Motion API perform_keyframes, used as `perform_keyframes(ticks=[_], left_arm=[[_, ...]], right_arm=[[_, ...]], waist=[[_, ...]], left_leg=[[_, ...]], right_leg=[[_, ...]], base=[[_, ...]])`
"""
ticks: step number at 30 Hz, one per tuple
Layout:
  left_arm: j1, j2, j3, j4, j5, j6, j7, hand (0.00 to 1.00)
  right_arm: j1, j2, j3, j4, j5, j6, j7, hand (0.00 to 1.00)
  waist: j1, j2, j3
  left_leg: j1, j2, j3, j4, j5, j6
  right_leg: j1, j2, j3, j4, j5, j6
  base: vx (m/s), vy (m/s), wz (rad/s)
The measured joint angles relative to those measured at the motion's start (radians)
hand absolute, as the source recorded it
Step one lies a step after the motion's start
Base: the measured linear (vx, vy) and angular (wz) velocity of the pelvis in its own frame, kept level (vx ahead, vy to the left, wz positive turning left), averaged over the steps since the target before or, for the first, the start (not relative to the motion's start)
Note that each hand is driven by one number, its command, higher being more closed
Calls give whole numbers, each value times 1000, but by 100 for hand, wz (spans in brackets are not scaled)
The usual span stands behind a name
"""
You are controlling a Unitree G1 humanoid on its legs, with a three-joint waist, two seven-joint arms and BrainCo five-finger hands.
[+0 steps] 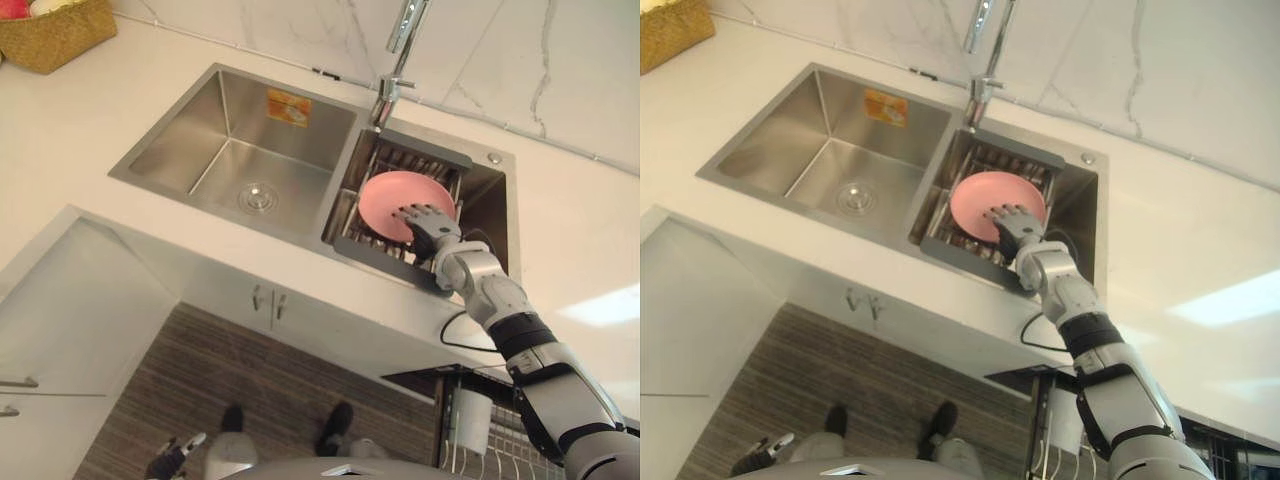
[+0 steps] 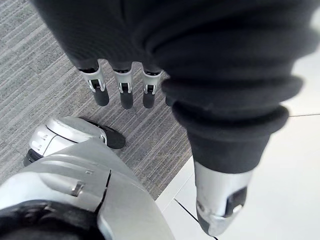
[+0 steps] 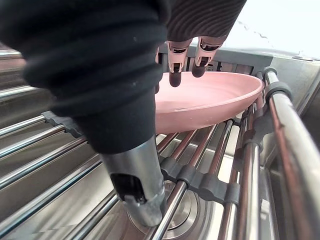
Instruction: Walk over to the sink, pick up the cup, carry it to the dishwasher, place the cup inside the dishwasher, then close the dishwasher door
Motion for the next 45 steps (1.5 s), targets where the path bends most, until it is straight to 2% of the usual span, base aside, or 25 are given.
perform_keyframes(ticks=[3, 4, 9, 21, 29, 38, 43, 45], left_arm=[[-3, 1, 0, 0, -1, 0, 0, 0], [-4, 1, 0, -1, -4, 0, 0, 0], [-10, 15, -2, -2, -10, 0, -13, 0], [-32, 32, -20, -11, -40, 0, -18, 0], [-34, 37, -20, -21, -49, -16, -19, 0], [-33, 35, -20, -21, -49, -45, -19, 0], [-29, 34, -20, -22, -57, -55, -19, 0], [-29, 34, -20, -24, -58, -61, -19, 0]], right_arm=[[-7, 0, 0, -1, 1, 9, -1, 0], [-7, 0, 0, -1, 1, 15, -5, 100], [-37, 0, 18, 28, 4, 20, -31, 100], [-77, 0, 27, 114, -40, 43, -194, 100], [-104, -3, 28, 151, -40, 81, -309, 100], [-103, -3, 26, 148, -36, 76, -415, 100], [-103, -9, 1, 56, -19, 57, -502, 100], [-103, -14, -21, 45, -18, 58, -509, 100]], waist=[[1, -5, 7], [3, -8, 10], [7, -14, 21], [17, -16, 34], [29, -14, 60], [20, -13, 61], [5, -9, 63], [7, -6, 65]], left_leg=[[-5, 0, 0, 1, 4, -1], [-5, 0, 0, 0, 4, -1], [-6, 0, -1, 0, 4, -1], [-8, 0, -2, -2, 4, -1], [-29, 0, -3, -3, 12, -2], [-35, 0, -5, -1, 14, -3], [-35, 0, -4, 0, 15, -3], [-35, 0, -3, 0, 15, -3]], right_leg=[[-4, 0, -1, 0, 0, 0], [-4, 0, -1, 0, 0, 0], [-4, 0, -1, 0, 0, 0], [-6, 0, -3, 0, -2, 0], [-27, 0, -3, 0, 1, -3], [-33, 0, -2, 0, 4, -6], [-32, 0, -1, 0, 4, -6], [-32, 0, -1, 0, 4, -6]], base=[[0, 0, 0], [0, 0, 0], [0, 0, 0], [0, 0, 0], [0, 0, 0], [0, 0, 0], [0, 0, 0], [0, 0, 0]])
